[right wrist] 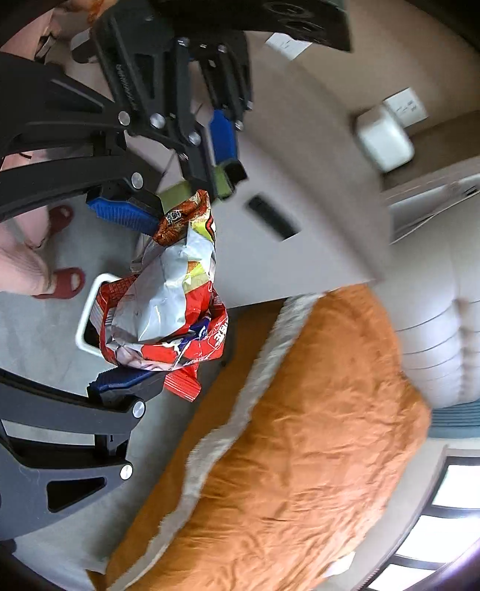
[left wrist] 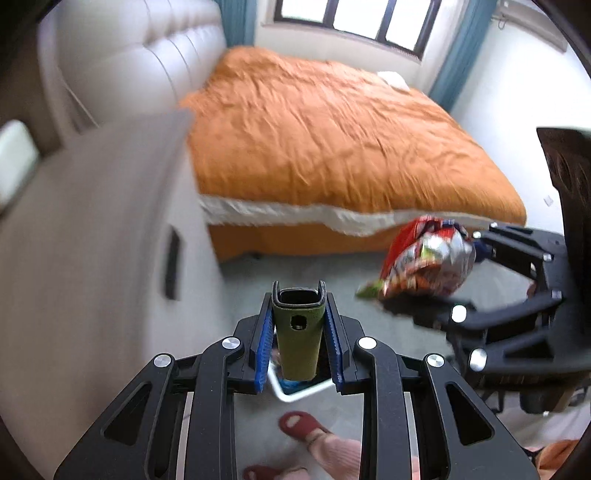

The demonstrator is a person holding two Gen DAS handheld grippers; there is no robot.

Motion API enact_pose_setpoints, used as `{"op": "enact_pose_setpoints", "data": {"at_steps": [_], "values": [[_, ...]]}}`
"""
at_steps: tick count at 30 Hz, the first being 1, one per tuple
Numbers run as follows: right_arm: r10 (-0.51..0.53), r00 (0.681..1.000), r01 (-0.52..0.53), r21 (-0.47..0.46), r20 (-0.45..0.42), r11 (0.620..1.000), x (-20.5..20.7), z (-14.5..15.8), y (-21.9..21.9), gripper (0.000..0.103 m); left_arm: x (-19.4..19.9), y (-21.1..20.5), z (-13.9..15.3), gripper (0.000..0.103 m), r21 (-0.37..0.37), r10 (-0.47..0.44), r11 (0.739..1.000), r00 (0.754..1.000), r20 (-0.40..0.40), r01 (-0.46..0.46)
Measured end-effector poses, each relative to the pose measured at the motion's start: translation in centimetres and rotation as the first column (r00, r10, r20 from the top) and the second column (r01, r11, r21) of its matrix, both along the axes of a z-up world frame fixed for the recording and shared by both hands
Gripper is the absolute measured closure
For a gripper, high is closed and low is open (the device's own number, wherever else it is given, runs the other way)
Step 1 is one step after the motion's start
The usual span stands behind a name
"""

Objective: Collect trash
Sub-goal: 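Carry the tube and chip wrapper over the white bin and release both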

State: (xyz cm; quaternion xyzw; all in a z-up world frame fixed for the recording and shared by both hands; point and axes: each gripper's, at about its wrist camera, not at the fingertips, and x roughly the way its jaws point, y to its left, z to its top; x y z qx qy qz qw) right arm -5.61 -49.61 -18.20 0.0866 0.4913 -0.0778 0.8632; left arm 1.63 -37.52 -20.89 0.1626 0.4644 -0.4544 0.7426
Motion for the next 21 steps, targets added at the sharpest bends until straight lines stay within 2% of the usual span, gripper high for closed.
{"op": "enact_pose_setpoints", "data": {"at_steps": [5, 9, 13, 15, 16, 17, 18, 19, 21], "values": [[0.001, 0.995, -0.001, -0.003, -0.097, 1.0, -0.7, -7.2, -1.2, 0.04, 0.0, -3.5, -7.1, 0.078, 0.073, -0.026, 0.997, 0.996, -0.09, 0.032], [0.011, 0.987, -0.015, -0.023, -0.163, 1.0, -0.7, -13.4, -1.8, 0.04, 1.5, -5.1, -14.1, 0.078, 0.116, 0.008, 0.993, 0.985, -0.171, 0.012], [0.009, 0.975, -0.009, 0.004, -0.223, 1.0, -0.6, -20.1, -2.6, 0.04, 2.2, -6.6, -20.5, 0.078, 0.158, 0.017, 0.987, 0.975, -0.22, 0.019], [0.007, 0.971, -0.005, 0.007, -0.237, 1.0, -0.4, -22.3, -2.8, 0.036, 2.2, -7.3, -23.7, 0.077, 0.17, 0.02, 0.985, 0.967, -0.254, 0.024], [0.008, 0.969, -0.006, 0.006, -0.247, 1.0, -0.5, -23.5, -2.9, 0.024, 2.2, -7.5, -24.8, 0.066, 0.172, 0.022, 0.985, 0.961, -0.275, 0.026], [0.011, 0.962, -0.01, 0.002, -0.272, 1.0, -0.4, -25.0, -3.2, 0.006, 2.2, -7.8, -26.3, 0.05, 0.18, 0.029, 0.983, 0.953, -0.303, 0.028], [0.007, 0.958, -0.008, -0.003, -0.288, 1.0, -0.5, -26.1, -3.4, 0.004, 2.1, -8.1, -27.9, 0.009, 0.196, 0.043, 0.98, 0.949, -0.314, 0.02], [-0.001, 0.953, -0.001, -0.008, -0.302, 1.0, -0.6, -27.0, -3.7, 0.004, 1.8, -8.1, -28.9, 0.005, 0.21, 0.061, 0.978, 0.954, -0.292, 0.002], [-0.014, 0.944, 0.016, 0.002, -0.329, 1.0, -1.0, -28.2, -4.3, 0.004, 1.2, -8.1, -30.2, 0.005, 0.241, 0.056, 0.97, 0.953, -0.298, 0.018]]}}
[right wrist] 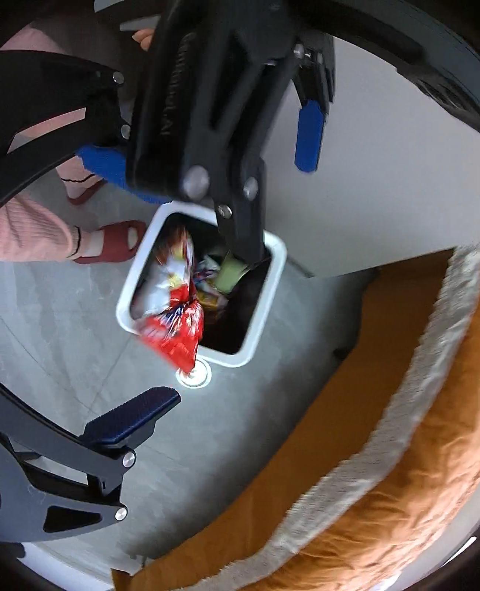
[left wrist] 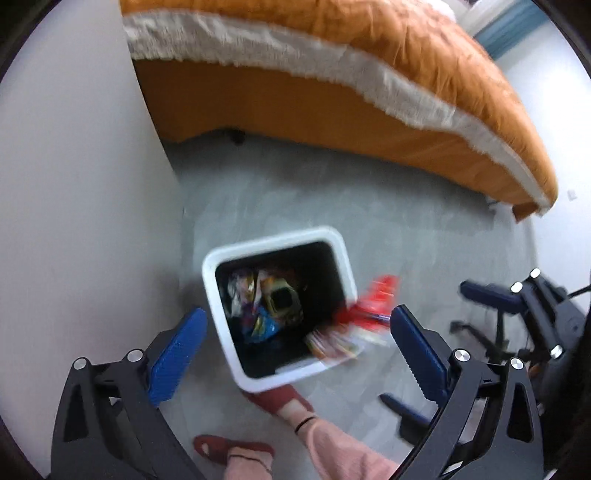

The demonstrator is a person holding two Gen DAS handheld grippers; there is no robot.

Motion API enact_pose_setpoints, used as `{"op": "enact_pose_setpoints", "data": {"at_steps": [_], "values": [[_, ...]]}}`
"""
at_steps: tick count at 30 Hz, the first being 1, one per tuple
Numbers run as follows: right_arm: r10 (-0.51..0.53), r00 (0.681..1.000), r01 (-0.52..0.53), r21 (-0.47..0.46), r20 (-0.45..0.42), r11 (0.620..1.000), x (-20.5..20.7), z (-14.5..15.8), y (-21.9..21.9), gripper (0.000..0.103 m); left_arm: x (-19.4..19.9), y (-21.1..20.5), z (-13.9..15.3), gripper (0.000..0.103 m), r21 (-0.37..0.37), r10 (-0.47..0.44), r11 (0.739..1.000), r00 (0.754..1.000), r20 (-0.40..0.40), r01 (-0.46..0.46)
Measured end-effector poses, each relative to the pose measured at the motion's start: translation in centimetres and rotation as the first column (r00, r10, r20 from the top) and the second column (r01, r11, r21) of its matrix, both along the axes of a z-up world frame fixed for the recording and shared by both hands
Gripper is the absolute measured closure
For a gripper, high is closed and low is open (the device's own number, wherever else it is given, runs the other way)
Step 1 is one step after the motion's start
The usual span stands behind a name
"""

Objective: Collect trash
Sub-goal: 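Carry the tube and chip wrapper over the white bin and release both, then lift both open tools from the bin back toward the cleared desk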

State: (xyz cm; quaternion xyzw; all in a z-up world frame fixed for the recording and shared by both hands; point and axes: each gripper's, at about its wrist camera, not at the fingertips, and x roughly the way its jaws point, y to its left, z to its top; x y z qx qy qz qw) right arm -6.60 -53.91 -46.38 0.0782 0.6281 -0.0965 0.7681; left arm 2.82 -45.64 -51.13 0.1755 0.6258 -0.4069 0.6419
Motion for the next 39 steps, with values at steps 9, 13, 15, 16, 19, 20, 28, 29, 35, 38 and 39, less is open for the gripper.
{"op": "enact_pose_setpoints", "data": {"at_steps": [9, 13, 15, 16, 19, 20, 28, 29, 35, 38, 39], "values": [[-0.021, 1.0, 0.021, -0.021, 0.002, 1.0, -1.4, 2.0, -0.5, 0.004, -1.1, 0.8, 1.0, 0.005, 0.021, 0.013, 1.0, 1.0, -0.008, -0.013], [-0.02, 1.0, 0.02, -0.032, 0.018, 0.999, -1.9, 4.2, 0.0, 0.004, -1.1, 1.1, 3.9, 0.005, -0.008, 0.037, 0.999, 0.999, 0.009, -0.037], [-0.018, 1.0, 0.019, -0.042, 0.023, 0.999, -2.2, 5.4, 0.1, 0.004, -1.2, 1.4, 6.2, 0.005, -0.033, 0.052, 0.998, 0.998, 0.025, -0.051], [-0.017, 0.999, 0.018, -0.044, 0.027, 0.999, -2.3, 5.9, 0.2, 0.004, -1.3, 1.5, 7.3, 0.005, -0.046, 0.06, 0.997, 0.998, 0.032, -0.058], [-0.032, 0.998, 0.035, -0.062, 0.057, 0.997, -3.4, 9.4, 0.5, 0.004, -1.7, 1.8, 11.6, 0.005, -0.094, 0.089, 0.992, 0.994, 0.061, -0.083], [-0.038, 0.997, 0.042, -0.063, 0.067, 0.997, -3.6, 10.2, 0.5, 0.004, -1.9, 1.9, 13.1, 0.005, -0.11, 0.097, 0.99, 0.993, 0.074, -0.088], [-0.077, 0.955, 0.104, -0.081, 0.285, 0.991, -4.2, 22.4, 1.1, 0.004, -2.5, 4.4, 27.4, 0.005, -0.265, 0.184, 0.957, 0.95, 0.253, -0.115], [-0.069, 0.943, 0.106, -0.099, 0.324, 0.989, -4.0, 24.4, 1.4, 0.004, -2.4, 4.8, 28.7, 0.005, -0.279, 0.194, 0.953, 0.945, 0.265, -0.117], [-0.02, 0.87, 0.098, -0.133, 0.492, 0.986, -2.1, 32.5, 3.4, 0.004, -1.6, 9.2, 37.7, 0.005, -0.355, 0.301, 0.923, 0.855, 0.422, -0.149], [0.016, 0.828, 0.067, -0.129, 0.561, 0.989, -0.8, 35.5, 5.3, 0.004, -0.8, 12.5, 41.5, 0.005, -0.388, 0.386, 0.898, 0.792, 0.473, -0.206], [0.032, 0.813, 0.051, -0.127, 0.581, 0.991, -0.2, 36.4, 6.1, 0.004, -0.5, 14.0, 42.8, 0.005, -0.402, 0.419, 0.886, 0.769, 0.484, -0.229]]}}
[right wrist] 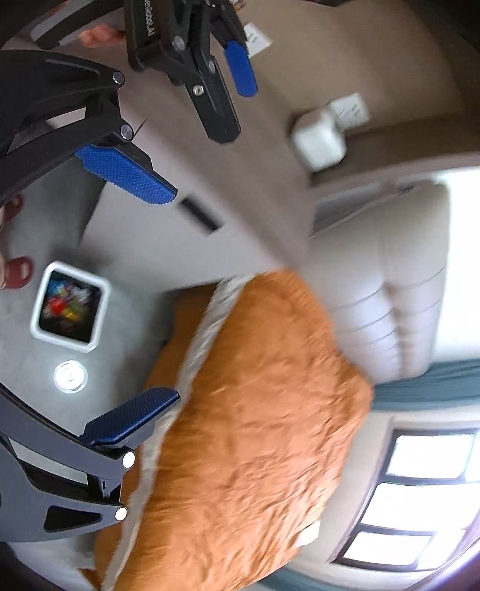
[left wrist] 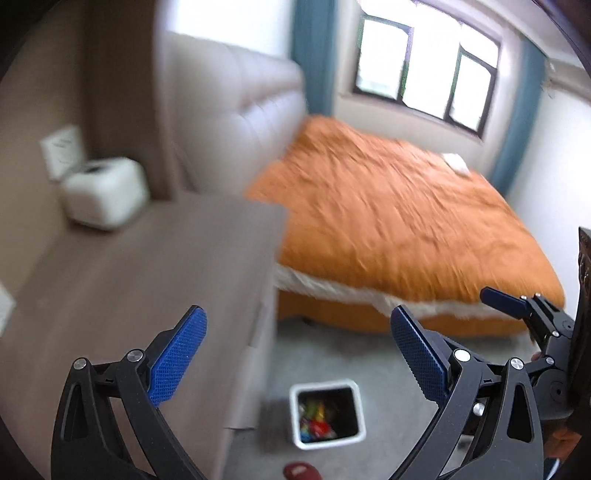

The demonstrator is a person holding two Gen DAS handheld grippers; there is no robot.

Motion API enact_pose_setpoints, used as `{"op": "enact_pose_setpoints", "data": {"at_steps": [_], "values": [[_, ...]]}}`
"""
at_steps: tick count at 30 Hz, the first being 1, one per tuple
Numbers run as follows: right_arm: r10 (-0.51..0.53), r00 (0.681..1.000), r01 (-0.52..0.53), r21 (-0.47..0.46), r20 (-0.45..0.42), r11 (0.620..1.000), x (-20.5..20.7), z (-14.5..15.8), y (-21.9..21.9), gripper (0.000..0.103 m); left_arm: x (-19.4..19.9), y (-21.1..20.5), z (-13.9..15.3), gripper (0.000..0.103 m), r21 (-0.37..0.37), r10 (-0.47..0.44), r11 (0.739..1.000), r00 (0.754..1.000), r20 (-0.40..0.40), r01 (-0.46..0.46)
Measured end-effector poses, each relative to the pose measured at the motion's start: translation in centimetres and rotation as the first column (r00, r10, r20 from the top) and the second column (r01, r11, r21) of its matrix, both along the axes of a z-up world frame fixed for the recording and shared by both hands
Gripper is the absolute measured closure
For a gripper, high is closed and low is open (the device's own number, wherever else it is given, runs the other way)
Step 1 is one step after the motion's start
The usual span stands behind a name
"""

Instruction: Collect trash

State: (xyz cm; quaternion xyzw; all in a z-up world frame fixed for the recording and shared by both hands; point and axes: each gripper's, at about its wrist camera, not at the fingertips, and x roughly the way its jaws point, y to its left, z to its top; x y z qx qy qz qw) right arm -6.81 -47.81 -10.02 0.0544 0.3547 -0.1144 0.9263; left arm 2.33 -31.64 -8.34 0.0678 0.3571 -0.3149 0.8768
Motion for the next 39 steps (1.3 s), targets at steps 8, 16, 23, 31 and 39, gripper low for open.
{"op": "enact_pose_setpoints", "data": {"at_steps": [8, 16, 23, 31, 39], "values": [[0.195, 0.976, -0.194, -0.027, 0.1, 0.981, 4.7, 4.9, 9.1, 0.004, 0.3, 10.4, 5.7, 0.005, 0.012, 0.239, 0.97, 0.961, 0.136, -0.243], [0.356, 0.928, -0.351, -0.065, 0.112, 0.934, 7.7, 7.5, 18.6, 0.004, -0.1, 20.2, 8.5, 0.005, -0.035, 0.43, 0.902, 0.888, 0.162, -0.431], [0.418, 0.9, -0.401, -0.144, 0.122, 0.905, 8.6, 8.9, 24.8, 0.004, -0.5, 26.9, 8.8, 0.005, -0.08, 0.53, 0.848, 0.835, 0.145, -0.524], [0.413, 0.904, -0.4, -0.122, 0.111, 0.909, 10.0, 9.4, 29.7, 0.004, -1.1, 32.9, 8.9, 0.005, -0.067, 0.604, 0.796, 0.779, 0.167, -0.602], [0.446, 0.883, -0.428, -0.143, 0.144, 0.893, 9.2, 10.5, 32.0, 0.004, -2.4, 34.1, 9.2, 0.005, -0.092, 0.593, 0.804, 0.781, 0.195, -0.588]]}}
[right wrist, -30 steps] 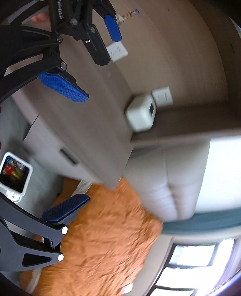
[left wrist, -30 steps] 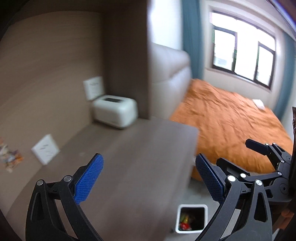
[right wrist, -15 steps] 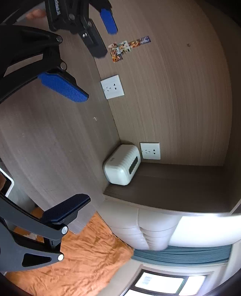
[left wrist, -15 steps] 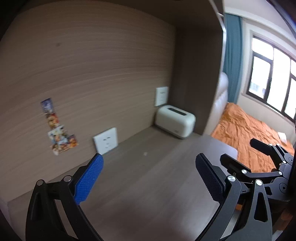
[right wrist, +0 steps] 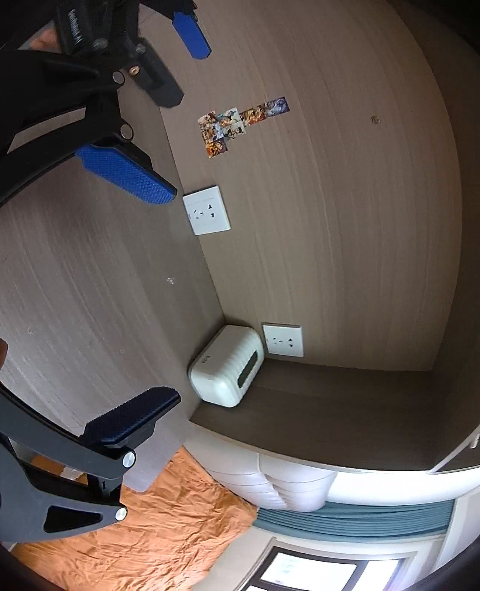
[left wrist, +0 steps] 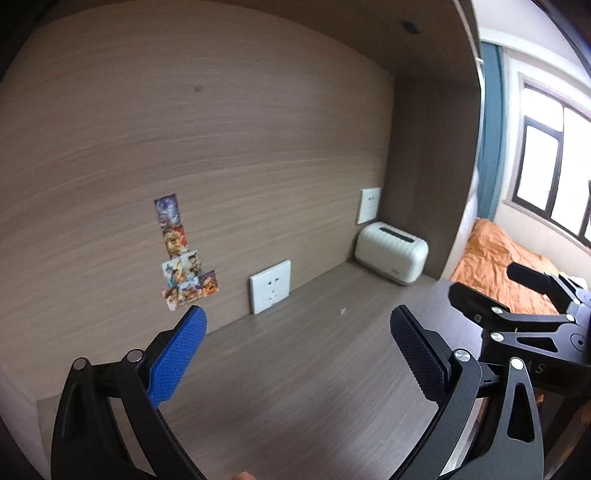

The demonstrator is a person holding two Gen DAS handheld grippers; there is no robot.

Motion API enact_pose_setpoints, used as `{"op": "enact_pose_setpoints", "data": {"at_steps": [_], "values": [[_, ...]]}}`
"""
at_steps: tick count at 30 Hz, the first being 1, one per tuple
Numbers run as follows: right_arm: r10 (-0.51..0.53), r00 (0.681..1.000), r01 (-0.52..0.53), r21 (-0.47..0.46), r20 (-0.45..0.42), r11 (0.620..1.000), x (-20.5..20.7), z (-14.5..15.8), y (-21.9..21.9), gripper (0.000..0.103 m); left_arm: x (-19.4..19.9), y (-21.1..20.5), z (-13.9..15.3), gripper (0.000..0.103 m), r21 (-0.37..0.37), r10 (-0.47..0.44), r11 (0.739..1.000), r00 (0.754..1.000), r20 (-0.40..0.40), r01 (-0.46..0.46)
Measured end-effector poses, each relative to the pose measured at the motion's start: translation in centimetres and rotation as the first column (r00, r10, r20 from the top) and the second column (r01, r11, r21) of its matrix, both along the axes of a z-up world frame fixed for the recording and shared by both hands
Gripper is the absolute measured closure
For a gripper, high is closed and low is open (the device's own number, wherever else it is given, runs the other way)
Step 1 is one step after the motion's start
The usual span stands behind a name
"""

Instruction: Collect trash

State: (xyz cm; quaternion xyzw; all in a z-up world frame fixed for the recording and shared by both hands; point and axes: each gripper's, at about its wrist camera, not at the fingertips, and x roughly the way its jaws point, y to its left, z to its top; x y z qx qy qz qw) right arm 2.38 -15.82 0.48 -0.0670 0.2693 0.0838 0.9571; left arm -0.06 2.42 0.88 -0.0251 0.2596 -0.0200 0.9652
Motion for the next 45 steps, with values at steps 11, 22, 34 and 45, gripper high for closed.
{"op": "enact_pose_setpoints", "data": {"at_steps": [11, 22, 34, 45], "values": [[-0.076, 0.997, 0.076, 0.028, 0.0, 0.997, -0.4, 1.1, -1.3, 0.004, 1.0, -1.2, 0.2, 0.005, -0.025, -0.061, 0.998, 0.998, 0.007, 0.061], [-0.111, 0.994, 0.111, 0.026, -0.007, 0.993, -0.9, 0.5, -1.3, 0.004, 1.1, -0.9, -0.1, 0.005, -0.041, -0.013, 0.999, 1.0, -0.022, 0.012], [-0.136, 0.991, 0.136, 0.034, -0.002, 0.99, -1.1, 0.6, -1.3, 0.004, 1.1, -1.0, 0.3, 0.005, -0.029, -0.003, 1.0, 1.0, -0.01, 0.003], [-0.15, 0.989, 0.15, 0.037, 0.0, 0.988, -0.9, 0.7, -1.7, 0.004, 1.2, -1.2, 0.4, 0.005, -0.032, -0.001, 0.999, 1.0, -0.013, 0.0]]}}
